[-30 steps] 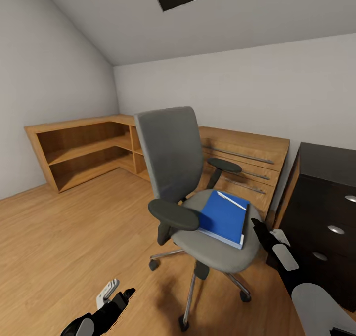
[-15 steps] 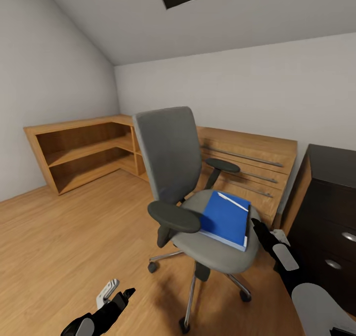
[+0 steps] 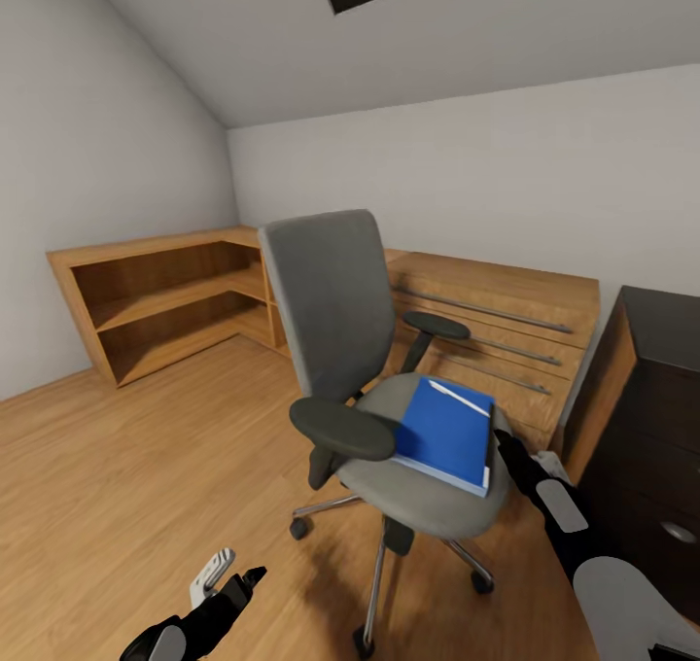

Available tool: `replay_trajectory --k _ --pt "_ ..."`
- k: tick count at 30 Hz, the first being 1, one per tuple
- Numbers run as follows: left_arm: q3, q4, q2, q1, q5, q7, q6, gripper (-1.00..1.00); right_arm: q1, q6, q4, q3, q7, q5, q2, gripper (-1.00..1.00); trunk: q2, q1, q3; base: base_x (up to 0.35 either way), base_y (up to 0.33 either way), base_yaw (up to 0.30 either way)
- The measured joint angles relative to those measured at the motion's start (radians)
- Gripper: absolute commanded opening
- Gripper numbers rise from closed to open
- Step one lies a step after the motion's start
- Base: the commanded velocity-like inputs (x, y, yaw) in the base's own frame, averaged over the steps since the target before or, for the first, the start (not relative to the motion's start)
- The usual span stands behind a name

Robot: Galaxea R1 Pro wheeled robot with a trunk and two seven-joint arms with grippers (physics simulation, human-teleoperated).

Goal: In the bedroom, organize the workspace by keeping the computer under the desk, ensuring the monitor is on the desk, placing the keyboard on the desk next to the monitor, placing the mouse on the desk next to the keyboard, moving the folder from the swivel chair onto the desk next to the mouse, stacking the notebook on top of the folder with the pen on top of the notebook, and positioning the swivel chair next to the desk.

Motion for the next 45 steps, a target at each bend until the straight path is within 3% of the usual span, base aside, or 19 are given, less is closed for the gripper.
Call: replay_trajectory --k 9,45 --pt "0.0 0.0 0.0 0.0 0.001 0.0 0.0 1.0 0.001 -0.001 0.0 0.002 0.0 -0.004 0.002 1.0 0.0 0.0 0.0 0.183 0.081 0.0" --pt "-0.001 0.0 0.0 0.0 0.0 -0.001 0.001 1.0 0.005 -0.002 -0.001 0.0 0.0 -0.003 0.001 1.0 0.0 0.0 0.0 0.036 0.044 0.0"
